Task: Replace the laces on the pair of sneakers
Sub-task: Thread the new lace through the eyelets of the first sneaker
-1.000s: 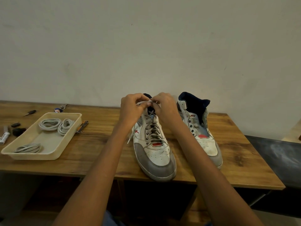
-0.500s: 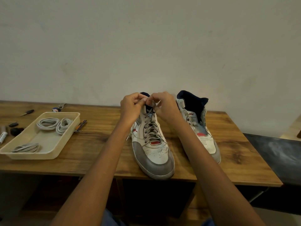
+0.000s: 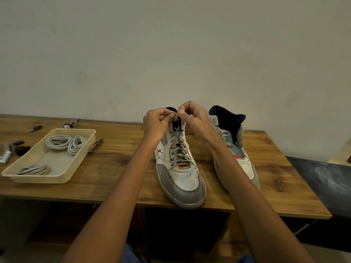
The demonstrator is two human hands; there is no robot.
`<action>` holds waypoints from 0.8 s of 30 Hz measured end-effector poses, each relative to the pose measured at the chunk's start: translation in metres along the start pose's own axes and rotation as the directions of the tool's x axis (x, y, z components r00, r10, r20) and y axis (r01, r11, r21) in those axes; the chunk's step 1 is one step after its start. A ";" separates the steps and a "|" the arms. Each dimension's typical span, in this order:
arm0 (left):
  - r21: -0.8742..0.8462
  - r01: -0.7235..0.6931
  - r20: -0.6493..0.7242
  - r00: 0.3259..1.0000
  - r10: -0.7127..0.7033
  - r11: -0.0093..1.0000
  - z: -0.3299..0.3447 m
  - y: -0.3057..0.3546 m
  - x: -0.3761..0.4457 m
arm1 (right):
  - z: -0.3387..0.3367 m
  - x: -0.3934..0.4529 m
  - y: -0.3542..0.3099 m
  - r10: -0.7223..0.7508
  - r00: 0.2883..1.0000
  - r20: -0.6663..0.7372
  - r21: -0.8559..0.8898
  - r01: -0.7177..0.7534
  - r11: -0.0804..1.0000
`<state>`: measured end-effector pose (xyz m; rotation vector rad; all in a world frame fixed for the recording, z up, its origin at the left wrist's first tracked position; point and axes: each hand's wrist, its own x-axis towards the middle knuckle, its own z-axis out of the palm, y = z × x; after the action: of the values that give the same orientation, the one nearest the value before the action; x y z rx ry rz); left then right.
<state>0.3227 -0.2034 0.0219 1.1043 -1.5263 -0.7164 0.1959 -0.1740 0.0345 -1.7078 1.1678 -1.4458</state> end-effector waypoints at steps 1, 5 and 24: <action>0.015 -0.002 -0.003 1.000 0.002 1.000 0.001 0.000 0.001 | 0.000 -0.002 -0.005 0.029 0.999 0.041 0.093 -0.033 0.995; 0.043 -0.013 -0.015 1.000 0.014 0.999 0.000 -0.001 0.001 | -0.011 -0.002 -0.026 0.084 0.992 0.088 0.194 -0.100 0.976; 0.066 -0.094 -0.001 0.996 0.095 0.993 0.000 -0.003 0.000 | -0.011 0.005 0.004 0.136 0.989 -0.053 -0.705 -0.133 0.696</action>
<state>0.3238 -0.2041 0.0192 1.0738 -1.5969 -0.6028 0.1839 -0.1793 0.0355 -2.0375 1.9855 -0.9317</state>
